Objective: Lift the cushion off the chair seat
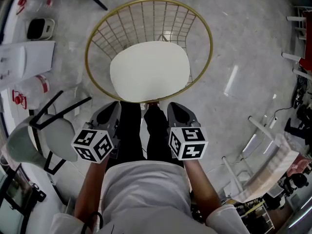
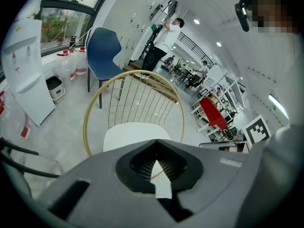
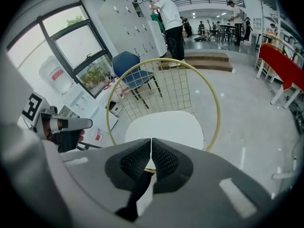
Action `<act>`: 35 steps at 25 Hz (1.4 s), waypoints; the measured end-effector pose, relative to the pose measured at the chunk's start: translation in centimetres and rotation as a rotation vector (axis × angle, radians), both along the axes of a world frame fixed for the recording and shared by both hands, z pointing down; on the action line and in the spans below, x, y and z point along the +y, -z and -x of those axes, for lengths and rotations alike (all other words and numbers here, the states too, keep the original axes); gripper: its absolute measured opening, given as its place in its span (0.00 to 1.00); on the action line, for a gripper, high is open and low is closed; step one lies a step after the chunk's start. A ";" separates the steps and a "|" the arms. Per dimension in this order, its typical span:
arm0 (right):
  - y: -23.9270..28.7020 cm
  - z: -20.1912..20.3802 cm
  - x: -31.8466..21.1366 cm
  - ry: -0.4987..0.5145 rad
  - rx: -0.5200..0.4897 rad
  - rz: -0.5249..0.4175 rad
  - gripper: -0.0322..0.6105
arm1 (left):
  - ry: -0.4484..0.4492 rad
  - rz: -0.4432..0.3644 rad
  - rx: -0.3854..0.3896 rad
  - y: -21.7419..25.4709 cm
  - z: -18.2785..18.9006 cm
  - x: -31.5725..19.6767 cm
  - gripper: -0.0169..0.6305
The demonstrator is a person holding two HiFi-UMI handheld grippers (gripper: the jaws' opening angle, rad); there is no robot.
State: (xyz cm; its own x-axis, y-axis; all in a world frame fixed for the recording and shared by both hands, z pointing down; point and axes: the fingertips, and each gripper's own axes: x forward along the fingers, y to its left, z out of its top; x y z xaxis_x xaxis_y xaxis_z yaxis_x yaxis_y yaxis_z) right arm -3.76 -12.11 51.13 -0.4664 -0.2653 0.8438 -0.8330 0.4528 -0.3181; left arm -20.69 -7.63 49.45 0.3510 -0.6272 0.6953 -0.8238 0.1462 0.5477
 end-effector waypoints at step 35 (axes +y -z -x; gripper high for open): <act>-12.7 -1.5 -1.5 -0.017 0.086 -0.008 0.23 | 0.178 0.153 -0.094 -15.9 1.6 -1.0 0.33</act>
State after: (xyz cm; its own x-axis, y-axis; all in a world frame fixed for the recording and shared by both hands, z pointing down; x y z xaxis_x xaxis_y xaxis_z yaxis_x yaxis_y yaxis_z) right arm -2.27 -13.62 63.81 -0.3874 -0.2796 0.8785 -0.8647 0.4407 -0.2410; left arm -22.26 -8.61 65.31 0.1738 -0.5585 0.8111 -0.8236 0.3691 0.4307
